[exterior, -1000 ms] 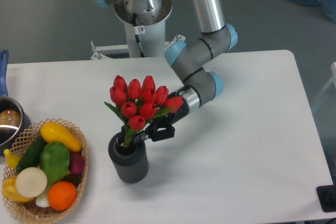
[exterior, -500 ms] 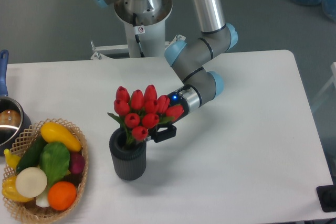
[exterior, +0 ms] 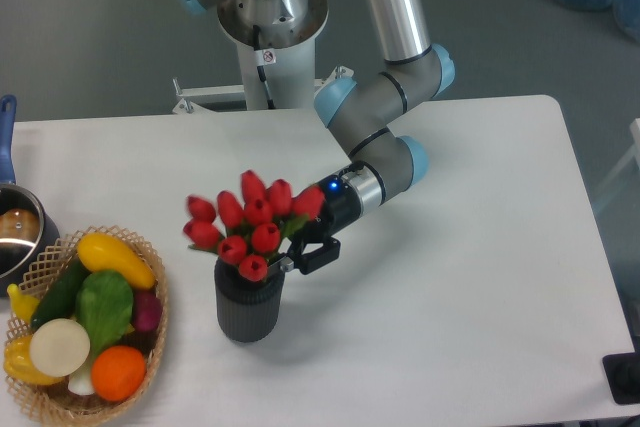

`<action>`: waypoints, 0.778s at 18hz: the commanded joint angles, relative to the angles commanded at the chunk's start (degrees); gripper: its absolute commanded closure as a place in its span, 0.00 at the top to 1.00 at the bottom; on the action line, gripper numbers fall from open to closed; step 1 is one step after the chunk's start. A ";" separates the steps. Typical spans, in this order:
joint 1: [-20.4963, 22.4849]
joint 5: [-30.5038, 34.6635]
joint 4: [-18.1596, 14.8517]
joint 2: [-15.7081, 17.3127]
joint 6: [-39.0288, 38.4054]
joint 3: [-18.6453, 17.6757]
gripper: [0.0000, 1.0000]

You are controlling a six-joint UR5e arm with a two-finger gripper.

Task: Insert the flowers into the vase
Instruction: 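Press the bunch down into the vase and open the gripper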

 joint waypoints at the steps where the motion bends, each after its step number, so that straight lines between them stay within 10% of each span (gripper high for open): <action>1: 0.00 0.00 -0.35 0.00 0.00 0.09 0.78; 14: 0.09 0.00 -0.62 0.26 0.00 0.00 0.95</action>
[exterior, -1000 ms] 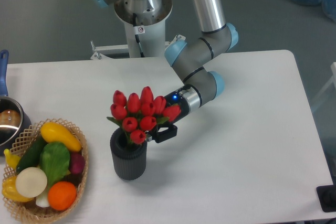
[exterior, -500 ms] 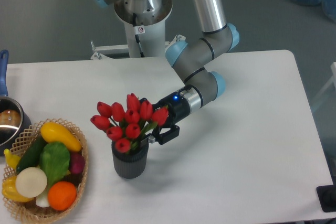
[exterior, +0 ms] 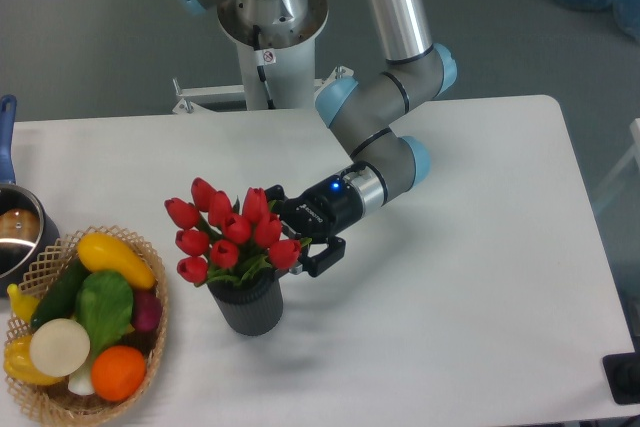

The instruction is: Insert the flowers into the vase

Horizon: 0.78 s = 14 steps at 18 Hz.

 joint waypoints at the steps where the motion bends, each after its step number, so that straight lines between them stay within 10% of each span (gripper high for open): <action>1: 0.09 0.00 0.00 0.00 0.00 -0.17 0.96; 14: 4.39 6.32 0.09 4.66 -1.23 -4.31 1.00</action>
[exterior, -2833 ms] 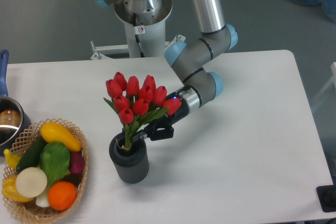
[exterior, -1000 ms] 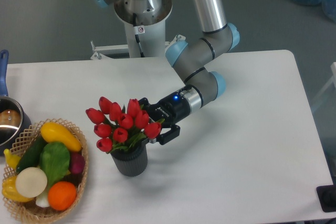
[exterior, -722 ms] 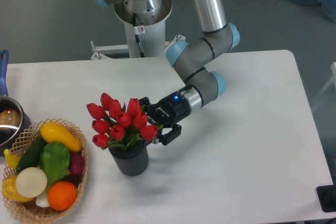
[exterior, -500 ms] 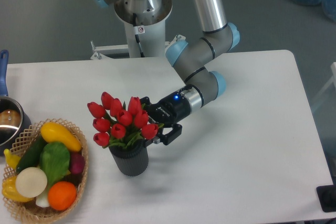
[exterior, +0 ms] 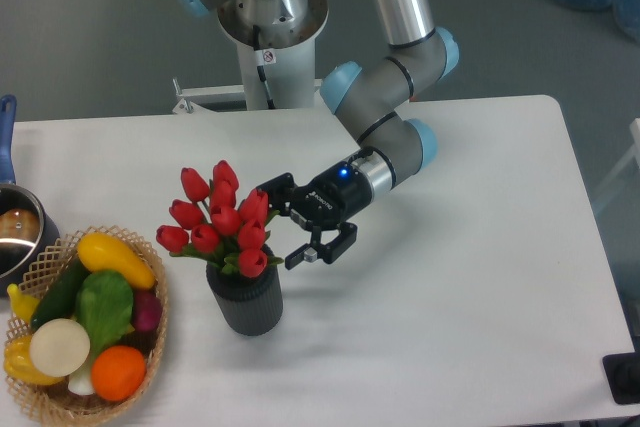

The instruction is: Insert the flowers into the vase

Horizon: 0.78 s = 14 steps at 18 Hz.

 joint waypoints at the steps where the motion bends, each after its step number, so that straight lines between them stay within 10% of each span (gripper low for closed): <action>1: 0.09 0.09 0.00 0.26 -0.35 -0.09 1.00; 14: 8.78 21.70 0.53 9.05 -18.88 6.14 1.00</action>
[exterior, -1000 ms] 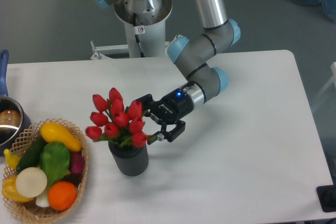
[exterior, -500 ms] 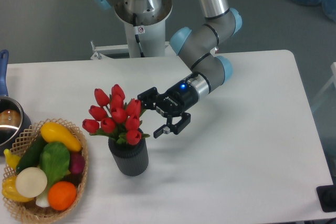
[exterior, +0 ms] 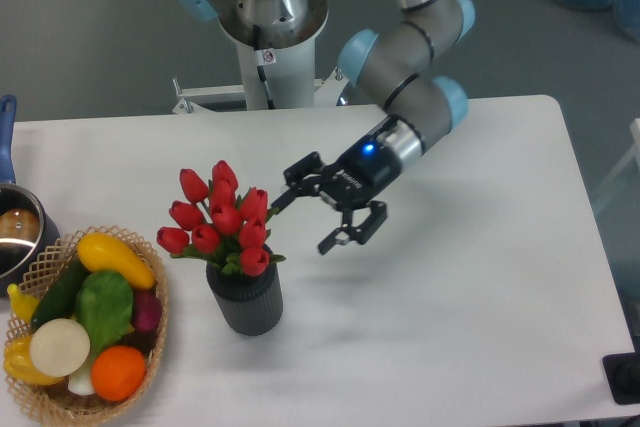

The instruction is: Insert the flowers into the vase

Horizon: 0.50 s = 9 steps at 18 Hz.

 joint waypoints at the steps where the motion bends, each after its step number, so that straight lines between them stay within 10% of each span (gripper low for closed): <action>1: 0.79 1.84 0.00 0.61 -1.15 1.32 1.00; 9: 5.90 25.74 -0.52 7.47 -6.16 7.56 1.00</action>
